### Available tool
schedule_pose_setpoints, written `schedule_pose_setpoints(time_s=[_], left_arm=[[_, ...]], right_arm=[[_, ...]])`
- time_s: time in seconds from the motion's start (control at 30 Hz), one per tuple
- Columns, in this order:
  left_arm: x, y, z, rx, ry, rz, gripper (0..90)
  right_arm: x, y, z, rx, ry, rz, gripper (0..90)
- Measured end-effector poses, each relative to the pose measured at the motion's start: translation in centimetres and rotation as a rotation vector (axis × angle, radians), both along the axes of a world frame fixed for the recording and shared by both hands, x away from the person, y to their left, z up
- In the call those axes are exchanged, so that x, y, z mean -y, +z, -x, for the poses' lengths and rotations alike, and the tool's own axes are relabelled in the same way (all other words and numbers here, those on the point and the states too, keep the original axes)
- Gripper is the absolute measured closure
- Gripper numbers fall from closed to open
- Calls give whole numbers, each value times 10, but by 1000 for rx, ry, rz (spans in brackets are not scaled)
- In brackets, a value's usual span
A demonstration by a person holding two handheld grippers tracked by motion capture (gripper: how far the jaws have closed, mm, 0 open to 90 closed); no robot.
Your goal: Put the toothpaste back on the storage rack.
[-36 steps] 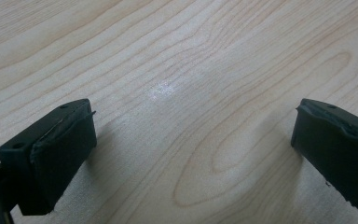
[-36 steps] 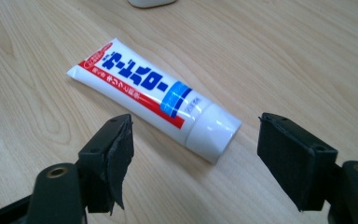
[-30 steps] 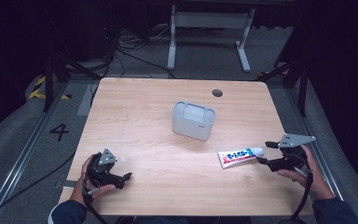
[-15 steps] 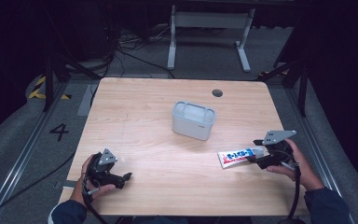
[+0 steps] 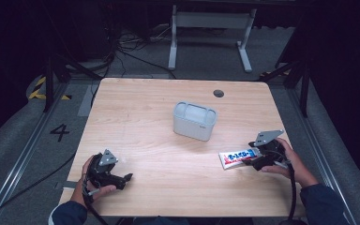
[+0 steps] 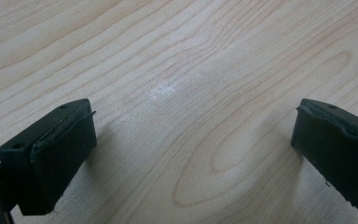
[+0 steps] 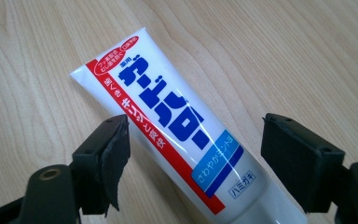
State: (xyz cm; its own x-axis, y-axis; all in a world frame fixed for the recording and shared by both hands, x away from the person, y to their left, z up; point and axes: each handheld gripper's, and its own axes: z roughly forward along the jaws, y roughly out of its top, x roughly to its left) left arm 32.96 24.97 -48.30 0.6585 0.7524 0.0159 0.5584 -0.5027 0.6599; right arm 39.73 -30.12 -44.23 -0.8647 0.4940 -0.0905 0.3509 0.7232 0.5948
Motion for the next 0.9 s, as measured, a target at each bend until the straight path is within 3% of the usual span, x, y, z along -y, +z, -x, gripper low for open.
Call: schedule_pose_setpoints(time_s=[0.13,0.33,0.57,0.9], left_arm=[[0,0,0,-1,0,0,4],[0,0,0,-1,1,1,5],[0,0,1,-8,4,3,5],[0,0,0,-3,2,1,5]], right_arm=[[-1,-5,-3,-18,3,22,246],[-6,-6,-4,-1,26,55,253],[-12,-9,-6,-30,64,88,220],[-25,-8,-4,-54,63,200,248]])
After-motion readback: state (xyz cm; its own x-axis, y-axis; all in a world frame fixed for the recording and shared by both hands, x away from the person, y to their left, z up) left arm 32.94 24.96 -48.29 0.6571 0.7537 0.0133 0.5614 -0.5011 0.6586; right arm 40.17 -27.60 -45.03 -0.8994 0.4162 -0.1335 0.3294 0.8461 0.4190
